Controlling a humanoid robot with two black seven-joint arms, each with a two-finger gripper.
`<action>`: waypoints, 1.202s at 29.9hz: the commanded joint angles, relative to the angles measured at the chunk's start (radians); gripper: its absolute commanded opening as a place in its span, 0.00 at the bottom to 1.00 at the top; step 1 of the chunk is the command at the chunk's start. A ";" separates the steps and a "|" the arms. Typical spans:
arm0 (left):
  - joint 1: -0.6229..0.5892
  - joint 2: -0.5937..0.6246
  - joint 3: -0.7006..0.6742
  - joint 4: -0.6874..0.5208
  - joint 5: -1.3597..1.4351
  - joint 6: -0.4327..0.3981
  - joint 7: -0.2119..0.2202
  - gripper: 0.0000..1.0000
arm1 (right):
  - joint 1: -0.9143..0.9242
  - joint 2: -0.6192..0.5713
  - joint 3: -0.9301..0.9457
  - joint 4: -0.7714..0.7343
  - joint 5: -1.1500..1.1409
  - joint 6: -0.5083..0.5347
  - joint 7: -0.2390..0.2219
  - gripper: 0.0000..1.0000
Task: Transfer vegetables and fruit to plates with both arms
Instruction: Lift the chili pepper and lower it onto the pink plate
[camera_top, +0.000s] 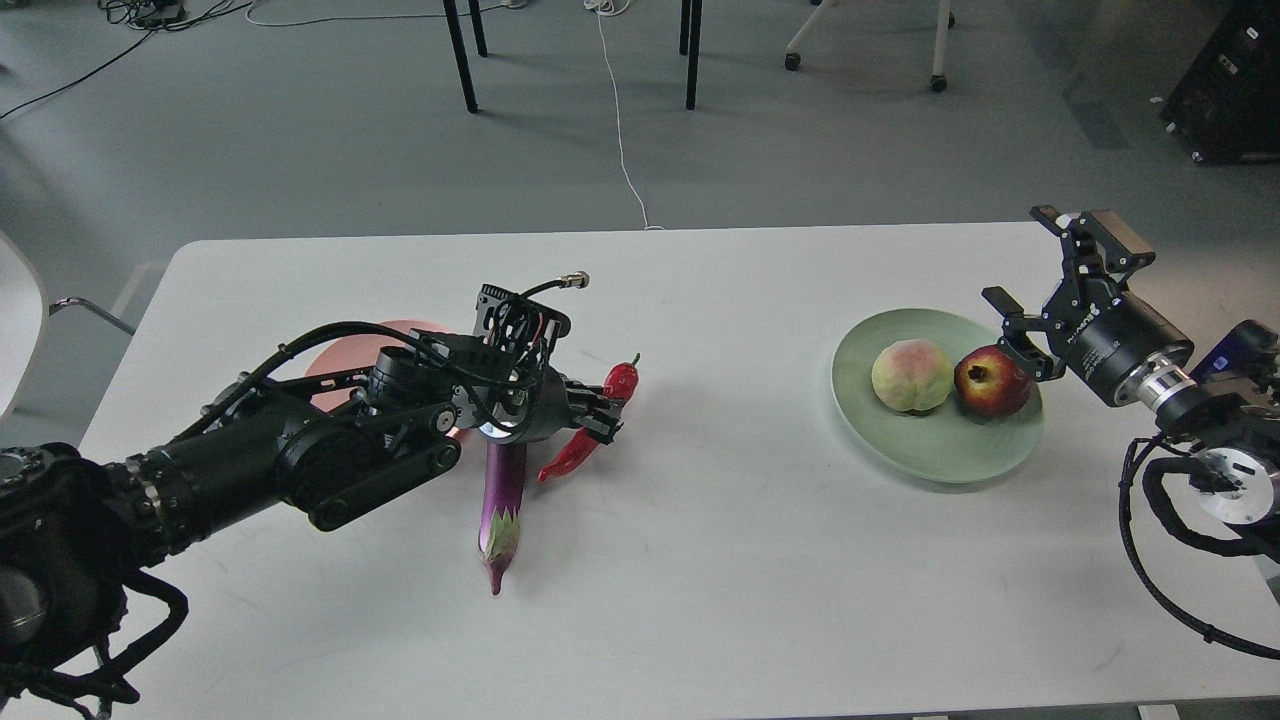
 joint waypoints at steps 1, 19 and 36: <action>-0.042 0.004 -0.004 -0.046 -0.135 0.006 0.049 0.15 | 0.000 0.000 0.000 -0.001 0.000 -0.002 0.000 0.97; -0.088 0.267 -0.076 -0.195 -0.243 -0.003 -0.003 0.17 | -0.019 0.003 0.000 -0.009 -0.002 -0.003 0.000 0.97; 0.054 0.468 -0.065 -0.146 -0.240 0.000 -0.032 0.19 | -0.025 0.035 0.000 0.005 -0.002 -0.006 0.000 0.97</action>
